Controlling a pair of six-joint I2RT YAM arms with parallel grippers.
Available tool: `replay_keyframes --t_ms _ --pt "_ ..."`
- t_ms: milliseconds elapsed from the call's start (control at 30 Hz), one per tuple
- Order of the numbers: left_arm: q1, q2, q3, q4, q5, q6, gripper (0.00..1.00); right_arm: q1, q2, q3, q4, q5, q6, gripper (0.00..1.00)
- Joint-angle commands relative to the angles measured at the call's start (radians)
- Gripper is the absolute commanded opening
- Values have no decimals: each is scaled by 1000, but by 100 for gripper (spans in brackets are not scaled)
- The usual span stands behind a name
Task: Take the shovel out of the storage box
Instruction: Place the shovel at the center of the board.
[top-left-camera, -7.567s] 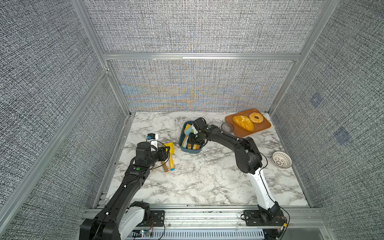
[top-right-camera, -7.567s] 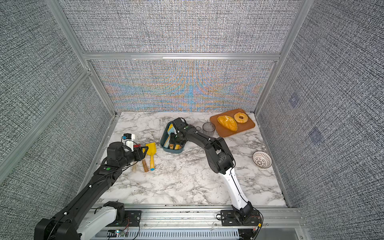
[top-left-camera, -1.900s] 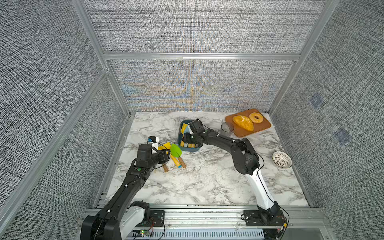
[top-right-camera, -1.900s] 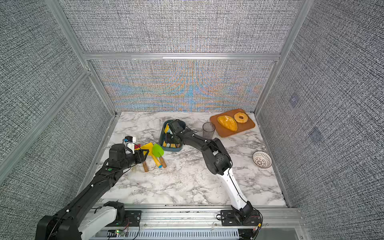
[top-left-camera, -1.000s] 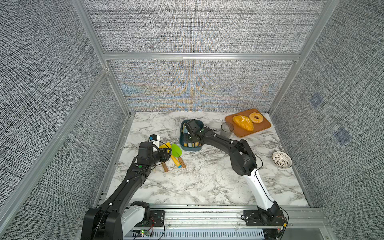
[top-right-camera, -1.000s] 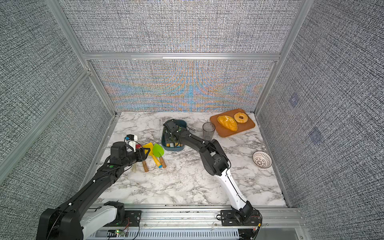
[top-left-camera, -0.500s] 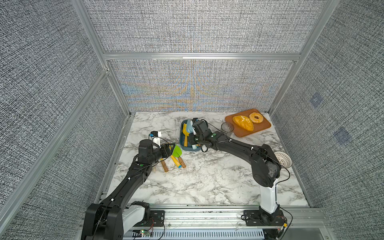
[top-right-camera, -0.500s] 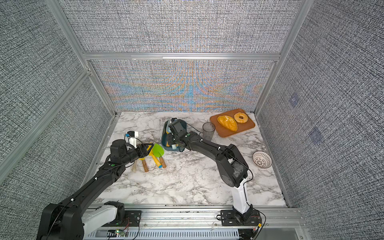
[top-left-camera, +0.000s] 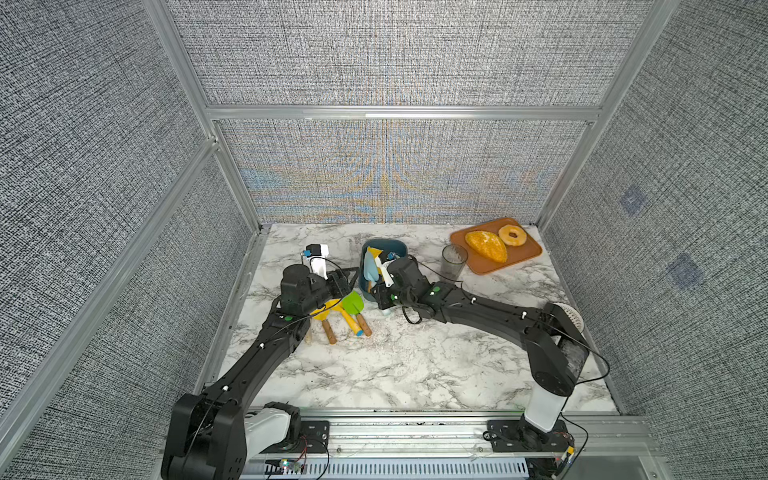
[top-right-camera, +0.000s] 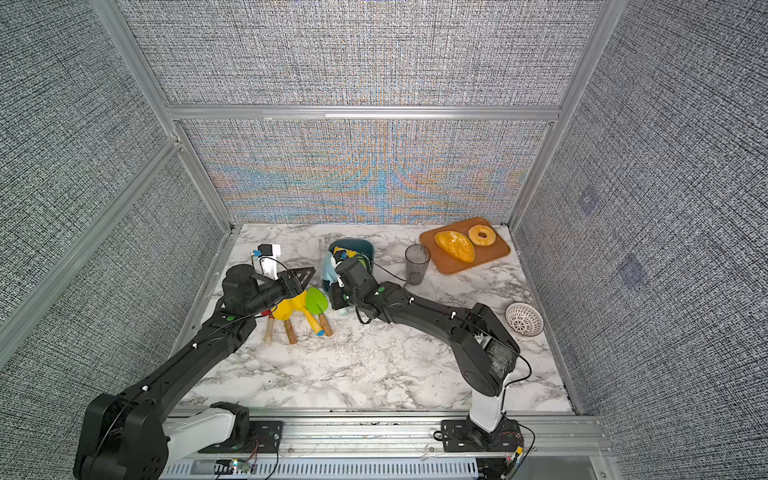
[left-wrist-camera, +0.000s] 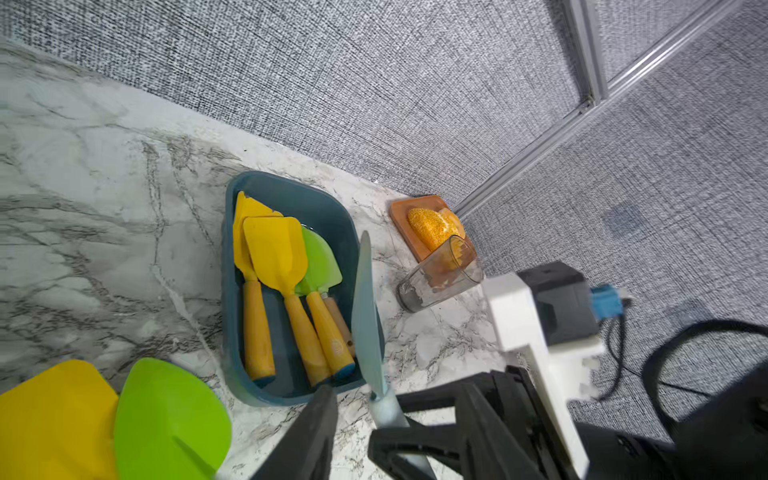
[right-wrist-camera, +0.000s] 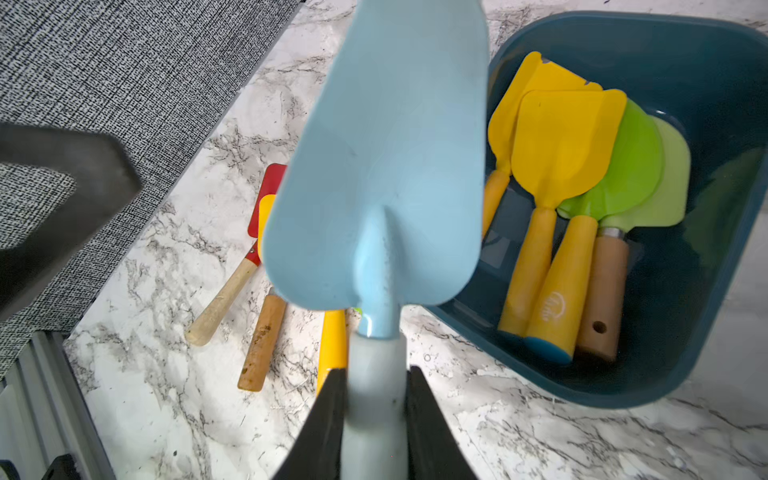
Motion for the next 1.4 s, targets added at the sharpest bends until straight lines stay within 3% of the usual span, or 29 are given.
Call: replay_keyframes --t_ms 0,433,800,867,967,1067,1367 --pt "-6 33 18 -18 -8 16 49 8 -7 -2 42 0 1 5" --pt "-34 106 66 -72 -26 69 49 55 1 10 4 42 -1 5" --pt "-53 174 84 -79 -46 94 3 89 -7 7 -60 151 27 7" --pt "-54 192 83 -68 -45 93 0 90 -11 -10 -63 157 39 14" --pt "-56 227 74 -31 -31 82 0 89 -27 -45 -64 171 65 41" --pt "-60 264 58 24 -12 59 0 89 -61 -97 -55 185 91 57" --pt "-103 273 -48 83 -68 59 0 86 -266 -308 -1 259 149 60"
